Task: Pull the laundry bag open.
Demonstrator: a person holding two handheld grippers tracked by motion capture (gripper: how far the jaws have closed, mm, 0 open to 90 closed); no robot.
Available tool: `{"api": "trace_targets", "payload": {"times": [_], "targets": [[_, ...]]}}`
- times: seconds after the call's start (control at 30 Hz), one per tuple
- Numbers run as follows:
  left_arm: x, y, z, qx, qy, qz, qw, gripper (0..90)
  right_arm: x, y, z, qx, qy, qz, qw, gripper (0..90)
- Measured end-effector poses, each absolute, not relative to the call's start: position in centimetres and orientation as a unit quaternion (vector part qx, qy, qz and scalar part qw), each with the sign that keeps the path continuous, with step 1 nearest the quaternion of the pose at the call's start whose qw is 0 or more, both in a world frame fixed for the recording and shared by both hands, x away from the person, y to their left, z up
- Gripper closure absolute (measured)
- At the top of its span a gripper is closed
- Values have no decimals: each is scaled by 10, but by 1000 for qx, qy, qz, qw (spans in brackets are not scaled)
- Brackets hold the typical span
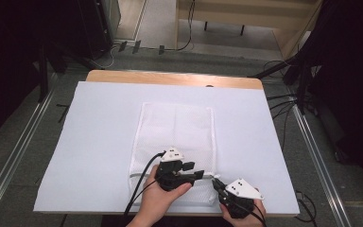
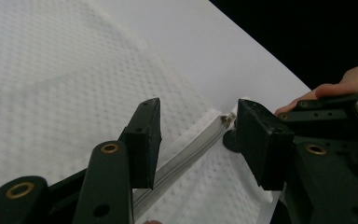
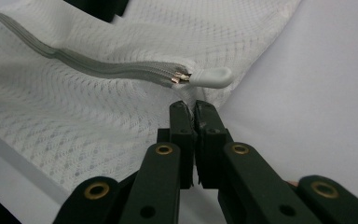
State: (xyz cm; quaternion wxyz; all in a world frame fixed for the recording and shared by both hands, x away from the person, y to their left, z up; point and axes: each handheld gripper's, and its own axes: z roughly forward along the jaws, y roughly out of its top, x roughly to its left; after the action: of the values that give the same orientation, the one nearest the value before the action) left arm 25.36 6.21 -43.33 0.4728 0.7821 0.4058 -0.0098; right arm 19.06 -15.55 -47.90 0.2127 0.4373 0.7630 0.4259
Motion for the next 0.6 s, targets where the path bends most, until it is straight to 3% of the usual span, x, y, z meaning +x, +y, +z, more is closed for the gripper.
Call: {"api": "trace_targets", "payload": {"times": [0.4, 0.5, 0.6], "targets": [[257, 12, -429, 790, 411, -8, 455, 506, 186, -154, -472, 429, 756, 446, 216, 890], [258, 5, -430, 804, 403, 4, 437, 539, 185, -152, -471, 425, 758, 445, 217, 890], [259, 6, -429, 808, 394, -11, 438, 633, 185, -152, -471, 423, 760, 444, 215, 890]]}}
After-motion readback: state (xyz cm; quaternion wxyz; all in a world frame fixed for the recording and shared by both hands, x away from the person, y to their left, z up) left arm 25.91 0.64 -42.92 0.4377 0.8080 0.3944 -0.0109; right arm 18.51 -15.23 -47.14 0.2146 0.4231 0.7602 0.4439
